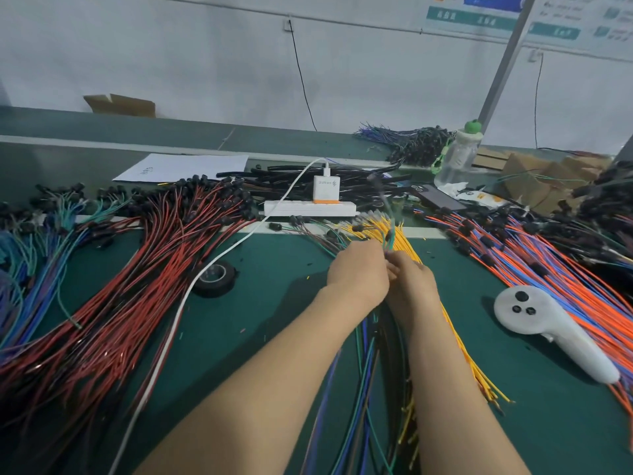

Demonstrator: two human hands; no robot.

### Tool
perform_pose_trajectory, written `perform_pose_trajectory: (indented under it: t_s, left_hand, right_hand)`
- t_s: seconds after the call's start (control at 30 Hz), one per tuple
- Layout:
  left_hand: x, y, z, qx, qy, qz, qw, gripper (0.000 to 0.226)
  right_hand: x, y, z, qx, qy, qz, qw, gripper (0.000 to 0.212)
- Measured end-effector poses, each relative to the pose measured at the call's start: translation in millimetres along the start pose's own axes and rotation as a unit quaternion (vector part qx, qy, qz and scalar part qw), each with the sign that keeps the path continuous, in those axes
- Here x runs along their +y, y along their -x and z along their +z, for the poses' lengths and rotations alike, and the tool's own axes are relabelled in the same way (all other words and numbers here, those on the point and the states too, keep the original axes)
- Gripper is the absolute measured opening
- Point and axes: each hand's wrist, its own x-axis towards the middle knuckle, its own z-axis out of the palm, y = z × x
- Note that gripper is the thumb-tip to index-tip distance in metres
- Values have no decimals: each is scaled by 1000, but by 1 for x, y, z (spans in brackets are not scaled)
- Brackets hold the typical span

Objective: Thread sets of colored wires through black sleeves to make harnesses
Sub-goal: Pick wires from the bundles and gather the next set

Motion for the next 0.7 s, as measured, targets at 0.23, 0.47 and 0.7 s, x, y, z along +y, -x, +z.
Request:
perform_pose_trajectory:
  t_s: [0.23, 0.47, 0.7]
  left_hand:
    - [-12, -3, -6, -119, 351, -119, 921, 23]
    - [-53, 15, 18, -43, 540, -147, 828, 22]
    - [-66, 18, 18, -21, 518, -110, 848, 21]
  right_hand:
    - [3, -6, -2, -91, 20, -5, 996, 23]
    - [13, -3, 8, -72, 360, -172, 914, 27]
    - [22, -4, 15, -63, 346, -181, 918, 25]
